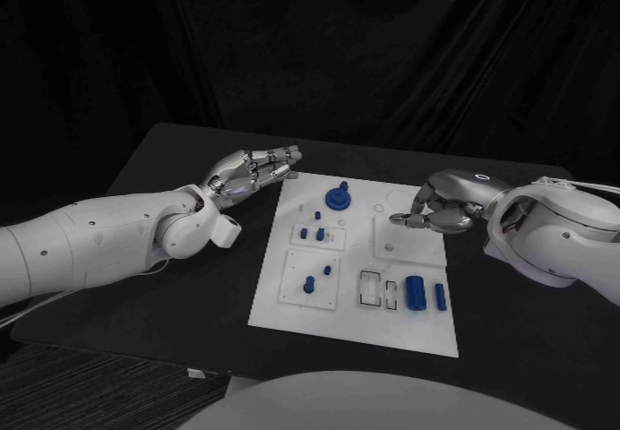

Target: Assemble the parts on the task board

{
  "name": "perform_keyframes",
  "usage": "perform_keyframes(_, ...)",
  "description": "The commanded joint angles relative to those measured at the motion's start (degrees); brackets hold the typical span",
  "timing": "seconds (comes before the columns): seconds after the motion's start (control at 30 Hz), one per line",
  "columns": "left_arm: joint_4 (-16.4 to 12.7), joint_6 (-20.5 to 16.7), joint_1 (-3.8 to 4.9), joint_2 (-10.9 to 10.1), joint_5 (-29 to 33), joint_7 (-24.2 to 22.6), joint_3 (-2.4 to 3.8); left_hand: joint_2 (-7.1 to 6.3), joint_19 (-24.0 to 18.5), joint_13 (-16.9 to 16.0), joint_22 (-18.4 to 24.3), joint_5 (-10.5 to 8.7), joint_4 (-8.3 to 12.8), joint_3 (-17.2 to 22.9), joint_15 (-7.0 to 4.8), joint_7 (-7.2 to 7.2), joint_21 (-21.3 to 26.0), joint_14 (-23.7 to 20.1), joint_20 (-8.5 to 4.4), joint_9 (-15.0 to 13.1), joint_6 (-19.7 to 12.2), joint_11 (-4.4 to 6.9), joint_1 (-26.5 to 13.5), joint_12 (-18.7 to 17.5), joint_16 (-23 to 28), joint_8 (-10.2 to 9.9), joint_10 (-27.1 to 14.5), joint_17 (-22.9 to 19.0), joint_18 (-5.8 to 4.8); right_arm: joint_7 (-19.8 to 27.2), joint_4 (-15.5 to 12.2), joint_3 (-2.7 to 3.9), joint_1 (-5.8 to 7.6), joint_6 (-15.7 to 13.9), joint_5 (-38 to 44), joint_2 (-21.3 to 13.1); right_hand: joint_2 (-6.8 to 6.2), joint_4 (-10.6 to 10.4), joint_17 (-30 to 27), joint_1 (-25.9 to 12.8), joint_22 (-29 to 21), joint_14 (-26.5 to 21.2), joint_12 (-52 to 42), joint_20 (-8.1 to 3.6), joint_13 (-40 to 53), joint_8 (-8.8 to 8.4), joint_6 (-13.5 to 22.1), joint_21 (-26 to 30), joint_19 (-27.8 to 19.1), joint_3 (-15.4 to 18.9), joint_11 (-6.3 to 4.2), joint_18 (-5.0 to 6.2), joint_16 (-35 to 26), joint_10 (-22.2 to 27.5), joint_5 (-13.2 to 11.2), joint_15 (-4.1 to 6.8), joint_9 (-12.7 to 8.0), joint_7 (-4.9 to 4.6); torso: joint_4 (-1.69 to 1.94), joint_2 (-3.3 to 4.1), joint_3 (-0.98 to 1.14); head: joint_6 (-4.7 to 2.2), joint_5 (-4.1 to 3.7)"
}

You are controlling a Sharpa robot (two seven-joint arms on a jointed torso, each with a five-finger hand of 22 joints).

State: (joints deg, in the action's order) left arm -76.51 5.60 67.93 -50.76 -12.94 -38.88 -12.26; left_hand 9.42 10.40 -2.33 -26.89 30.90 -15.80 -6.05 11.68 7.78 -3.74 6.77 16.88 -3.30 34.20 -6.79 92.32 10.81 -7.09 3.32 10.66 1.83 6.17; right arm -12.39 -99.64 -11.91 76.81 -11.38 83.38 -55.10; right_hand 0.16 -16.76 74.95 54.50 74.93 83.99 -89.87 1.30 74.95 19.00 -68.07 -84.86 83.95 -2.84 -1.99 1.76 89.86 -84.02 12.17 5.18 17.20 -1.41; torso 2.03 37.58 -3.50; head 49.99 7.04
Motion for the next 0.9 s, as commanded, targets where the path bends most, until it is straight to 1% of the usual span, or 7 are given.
perform_keyframes(0.03,-0.13,0.83,-0.12,0.14,0.37,-4.30,0.05,-0.01,0.00,0.06,0.10,0.18,0.11,0.31,-0.03,0.12,-0.14,-0.22,-0.08,-0.04,0.06,0.01,0.53,-0.19,0.10,0.10,-0.36,-0.06,0.48,-12.18,0.34,0.02,-0.10,11.48,-3.38,0.13,-0.12,-0.03,15.05,-3.69,14.07,6.01,-0.13,-0.65,15.05,0.23,-1.32,-1.77,4.79,0.77,-0.65,-0.97,0.14,-5.98,-2.17,0.60,1.33,0.45,0.02,0.00,-0.01,0.01,-0.08)
perform_keyframes(0.23,-0.15,0.95,-0.17,0.10,0.37,-4.16,0.05,0.06,-0.11,0.04,0.24,0.17,0.00,0.43,-0.17,0.27,-0.08,-0.30,-0.08,-0.13,0.77,-0.21,0.48,-0.09,0.09,0.24,-0.30,-0.06,0.36,-16.95,1.05,0.01,-0.33,17.51,-3.70,0.51,-1.27,-0.07,15.05,-8.17,14.29,6.01,-0.13,-0.96,15.05,-2.69,-1.79,-2.74,5.01,-0.47,-0.45,-1.15,0.14,-5.98,-6.63,0.86,0.99,0.24,0.02,0.00,-0.02,0.01,-0.12)
perform_keyframes(0.3,-0.17,0.97,-0.18,0.09,0.37,-4.14,0.05,0.06,-0.13,0.02,0.24,0.16,-0.03,0.46,-0.22,0.34,-0.07,-0.32,-0.08,-0.15,0.96,-0.30,0.47,-0.04,0.08,0.28,-0.25,-0.06,0.33,-17.44,1.18,0.01,-0.43,18.21,-3.82,0.58,-1.36,-0.07,15.05,-8.35,14.27,6.01,-0.13,-0.95,15.05,-2.86,-1.86,-2.70,4.98,-0.57,-0.43,-1.14,0.14,-5.98,-6.77,0.86,0.92,0.22,0.01,0.00,-0.03,0.01,-0.11)
perform_keyframes(0.43,-0.24,1.01,-0.19,0.02,0.37,-4.11,0.05,0.05,-0.16,0.01,0.29,0.16,-0.05,0.49,-0.27,0.40,-0.05,-0.33,-0.08,-0.18,1.19,-0.38,0.46,0.01,0.08,0.32,-0.20,-0.06,0.29,-18.32,1.32,0.01,-0.85,19.23,-4.90,0.64,-2.05,0.08,15.05,-7.82,14.24,6.01,-0.13,-0.72,15.05,-5.23,-0.61,-2.69,4.92,-1.74,0.13,-1.13,0.14,-5.98,-6.88,0.54,-0.18,-0.46,0.02,-0.01,-0.03,0.01,-0.02)
perform_keyframes(0.5,-0.23,1.01,-0.19,0.00,0.37,-4.09,0.05,0.03,-0.14,0.00,0.23,0.16,-0.06,0.53,-0.33,0.47,-0.06,-0.34,-0.09,-0.21,1.39,-0.50,0.46,0.07,0.05,0.37,-0.15,-0.06,0.26,-18.47,1.33,0.01,-1.00,19.29,-5.43,0.65,-2.57,0.23,15.05,-6.23,14.21,6.01,-0.13,-0.57,15.05,-5.80,-1.37,-2.64,4.86,-2.54,0.19,-1.10,0.14,-5.98,-5.64,0.45,-0.37,-0.44,0.01,-0.01,-0.02,0.01,0.01)
perform_keyframes(0.67,-0.18,1.14,-0.21,0.05,0.37,-4.04,0.05,0.03,-0.14,0.00,0.23,0.16,-0.06,0.53,-0.33,0.47,-0.06,-0.34,-0.09,-0.21,1.39,-0.50,0.46,0.07,0.05,0.37,-0.15,-0.06,0.26,-18.52,1.24,0.01,-1.41,19.21,-6.12,0.64,-3.68,0.29,15.05,-4.04,14.15,6.01,-0.13,-0.89,15.05,-4.71,-5.10,-2.52,4.74,-3.25,-0.74,-1.04,0.14,-5.98,-3.87,1.02,1.26,0.68,0.01,-0.01,-0.02,0.01,-0.25)
perform_keyframes(0.9,-0.23,1.18,-0.22,-0.06,0.37,-3.95,0.05,0.03,-0.12,-0.04,0.19,0.18,-0.10,0.62,-0.46,0.58,-0.07,-0.36,-0.09,-0.22,1.51,-0.70,0.46,0.28,0.01,0.41,0.06,-0.06,0.20,-18.53,0.79,0.01,-2.57,18.43,-6.63,0.44,-3.71,0.16,15.05,-4.08,14.10,6.01,-0.13,-1.14,15.05,-4.20,-5.94,-2.42,4.67,-3.28,-1.10,-1.01,0.14,-5.98,-4.22,1.29,2.15,1.05,-0.01,0.00,-0.03,0.01,-0.10)
